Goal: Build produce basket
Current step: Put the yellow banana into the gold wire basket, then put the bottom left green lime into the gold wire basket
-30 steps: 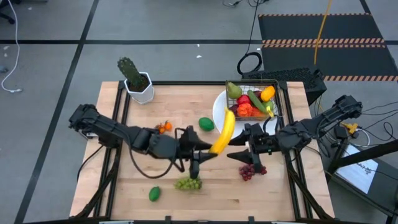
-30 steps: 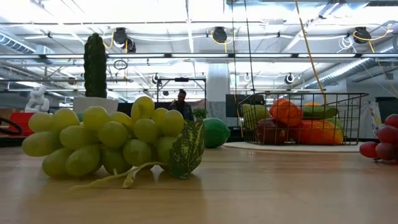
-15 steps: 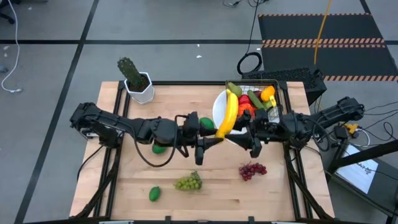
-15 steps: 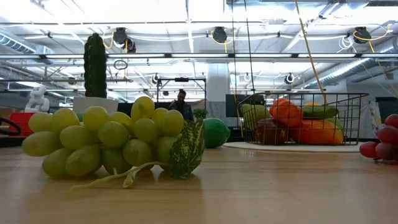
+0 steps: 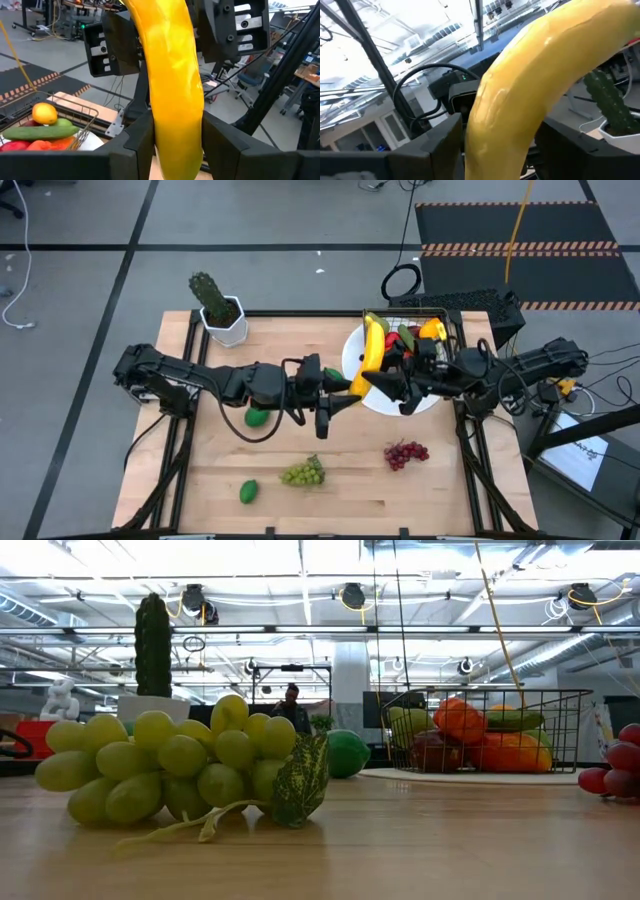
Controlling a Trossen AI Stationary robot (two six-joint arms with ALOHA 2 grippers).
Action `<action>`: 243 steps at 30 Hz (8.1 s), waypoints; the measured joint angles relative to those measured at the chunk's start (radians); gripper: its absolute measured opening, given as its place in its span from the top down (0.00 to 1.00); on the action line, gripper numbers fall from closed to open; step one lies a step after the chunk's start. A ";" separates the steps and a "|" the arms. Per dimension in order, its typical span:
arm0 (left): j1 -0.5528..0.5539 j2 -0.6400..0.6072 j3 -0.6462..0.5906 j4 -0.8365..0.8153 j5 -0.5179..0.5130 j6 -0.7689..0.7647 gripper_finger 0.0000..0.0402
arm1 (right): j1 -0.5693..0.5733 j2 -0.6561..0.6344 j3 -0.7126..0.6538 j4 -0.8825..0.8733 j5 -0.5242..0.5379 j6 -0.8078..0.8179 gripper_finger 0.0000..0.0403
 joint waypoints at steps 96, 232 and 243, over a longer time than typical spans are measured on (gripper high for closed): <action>0.034 -0.243 0.000 -0.838 0.002 -0.187 0.33 | -0.014 -0.086 0.000 -0.127 0.125 -0.325 0.64; -0.433 -0.224 -0.655 -0.737 0.435 -1.573 0.33 | -0.383 -0.044 0.000 -0.965 -0.096 0.686 0.21; -0.477 -0.078 -0.657 -0.538 0.466 -1.603 0.33 | -0.384 -0.045 0.000 -0.965 -0.095 0.683 0.21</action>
